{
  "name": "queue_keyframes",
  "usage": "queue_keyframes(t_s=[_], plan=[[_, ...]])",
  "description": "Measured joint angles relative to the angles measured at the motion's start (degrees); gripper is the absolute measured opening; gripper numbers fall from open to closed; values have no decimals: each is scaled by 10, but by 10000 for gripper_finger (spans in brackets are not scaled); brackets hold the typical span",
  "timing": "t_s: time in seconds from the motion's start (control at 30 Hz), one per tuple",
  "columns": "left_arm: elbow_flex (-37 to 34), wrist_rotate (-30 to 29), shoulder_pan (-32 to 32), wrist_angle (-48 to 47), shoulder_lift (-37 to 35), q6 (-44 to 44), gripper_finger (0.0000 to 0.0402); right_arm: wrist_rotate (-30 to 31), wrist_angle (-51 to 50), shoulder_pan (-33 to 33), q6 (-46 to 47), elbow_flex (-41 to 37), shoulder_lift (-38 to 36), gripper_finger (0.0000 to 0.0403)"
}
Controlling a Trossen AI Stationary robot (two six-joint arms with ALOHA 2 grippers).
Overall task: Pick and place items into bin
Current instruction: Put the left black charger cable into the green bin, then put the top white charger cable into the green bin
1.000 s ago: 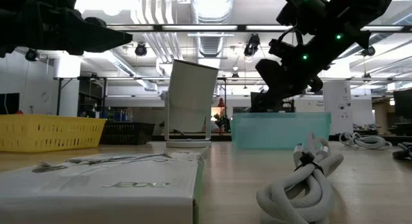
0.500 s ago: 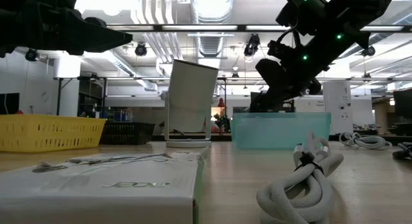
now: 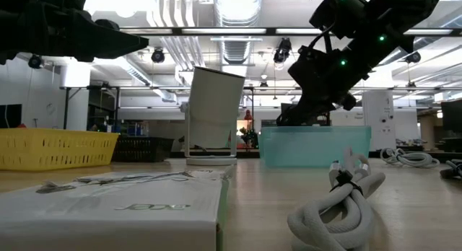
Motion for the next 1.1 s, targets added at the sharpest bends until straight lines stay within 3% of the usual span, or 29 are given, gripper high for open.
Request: queue_keyframes(t_s=[0.3,0.47,0.87,1.1], plan=[[0,0,0,0,0,0,216,-80,7,0,-5,0,-2,13],[0,0,0,0,0,0,216,-85,8,1,-5,0,-2,19],[0,0,0,0,0,0,216,-85,9,0,-18,0,-2,117],[0,0,0,0,0,0,216,-85,9,0,-18,13,-2,149]])
